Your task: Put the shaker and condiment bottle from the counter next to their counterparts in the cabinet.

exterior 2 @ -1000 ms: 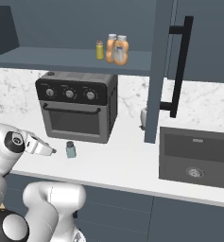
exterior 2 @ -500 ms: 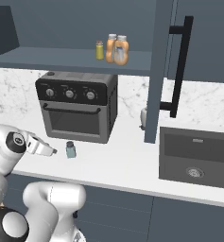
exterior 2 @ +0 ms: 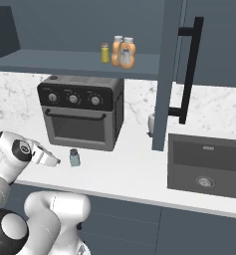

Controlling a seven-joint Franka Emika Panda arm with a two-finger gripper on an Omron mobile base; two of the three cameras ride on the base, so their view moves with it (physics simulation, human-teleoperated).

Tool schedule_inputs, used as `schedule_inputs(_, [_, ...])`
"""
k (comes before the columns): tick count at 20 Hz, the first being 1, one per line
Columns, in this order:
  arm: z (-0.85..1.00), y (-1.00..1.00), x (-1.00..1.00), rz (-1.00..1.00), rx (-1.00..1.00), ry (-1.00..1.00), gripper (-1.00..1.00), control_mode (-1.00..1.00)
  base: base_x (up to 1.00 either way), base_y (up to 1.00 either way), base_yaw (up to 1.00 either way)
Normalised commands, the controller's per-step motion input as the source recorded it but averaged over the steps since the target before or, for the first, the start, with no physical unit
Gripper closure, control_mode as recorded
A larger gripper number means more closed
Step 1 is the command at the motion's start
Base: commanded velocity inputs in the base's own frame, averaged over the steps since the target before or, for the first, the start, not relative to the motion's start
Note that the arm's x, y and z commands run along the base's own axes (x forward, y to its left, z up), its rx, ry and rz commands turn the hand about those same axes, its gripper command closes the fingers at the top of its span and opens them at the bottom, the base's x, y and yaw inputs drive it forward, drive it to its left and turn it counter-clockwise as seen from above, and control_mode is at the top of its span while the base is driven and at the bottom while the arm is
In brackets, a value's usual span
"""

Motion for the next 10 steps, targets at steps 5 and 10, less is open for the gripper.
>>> schedule_inputs(5, [-0.02, 0.0, 0.11, 0.0, 0.07, 0.0, -1.0, -1.0, 0.0, 0.0, 0.0])
schedule_inputs(10, [0.0, 0.0, 0.2, 0.0, 0.01, 0.0, -1.0, -1.0, 0.0, 0.0, 0.0])
